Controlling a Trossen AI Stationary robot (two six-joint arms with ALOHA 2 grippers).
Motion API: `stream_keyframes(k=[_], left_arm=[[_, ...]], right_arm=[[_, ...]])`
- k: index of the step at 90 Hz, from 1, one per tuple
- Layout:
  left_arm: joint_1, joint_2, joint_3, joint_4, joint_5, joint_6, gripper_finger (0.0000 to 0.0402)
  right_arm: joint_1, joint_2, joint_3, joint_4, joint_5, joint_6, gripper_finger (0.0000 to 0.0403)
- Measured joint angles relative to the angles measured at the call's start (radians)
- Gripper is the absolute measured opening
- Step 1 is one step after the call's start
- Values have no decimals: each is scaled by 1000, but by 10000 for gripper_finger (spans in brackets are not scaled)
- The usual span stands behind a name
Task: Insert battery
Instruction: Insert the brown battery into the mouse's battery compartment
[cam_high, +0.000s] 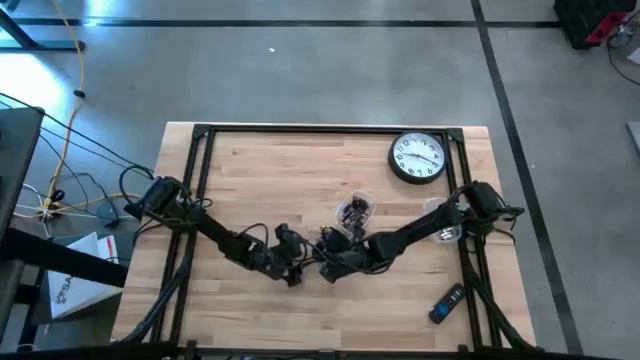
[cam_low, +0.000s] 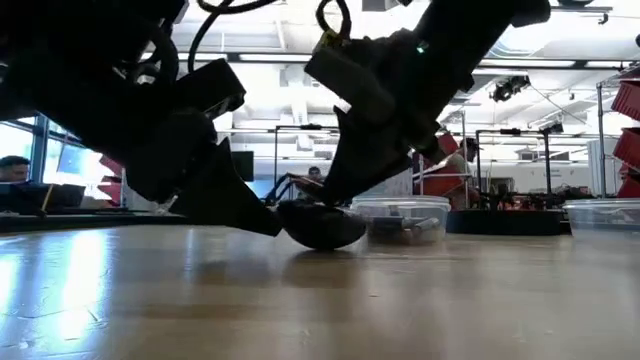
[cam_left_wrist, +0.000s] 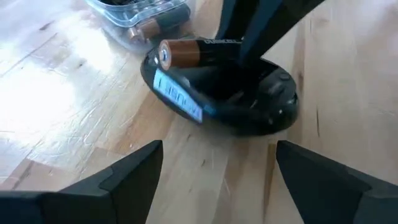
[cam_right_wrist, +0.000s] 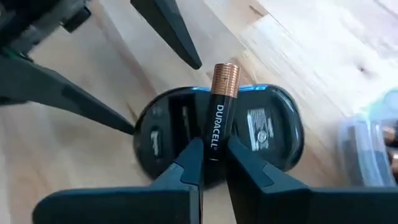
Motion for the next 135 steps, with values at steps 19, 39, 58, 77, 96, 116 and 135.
stream_keyframes(k=[19, 39, 58, 77, 96, 116, 135], left_arm=[[0, 0, 0, 0, -2, 0, 296], [0, 0, 0, 0, -1, 0, 296], [0, 0, 0, 0, -1, 0, 296], [0, 0, 0, 0, -1, 1, 296], [0, 0, 0, 21, -1, 21, 296], [0, 0, 0, 76, -1, 52, 296], [0, 0, 0, 76, -1, 53, 296]], right_arm=[[9, 0, 0, 29, -2, -65, 23], [8, 0, 0, 36, -4, -97, 23], [5, 0, 0, 44, -17, -135, 23], [-6, 0, 0, 46, -17, -139, 23], [-6, 1, 0, 50, -17, -139, 23], [-6, 1, 0, 52, -18, -139, 23], [-10, 1, 0, 58, -25, -148, 23]])
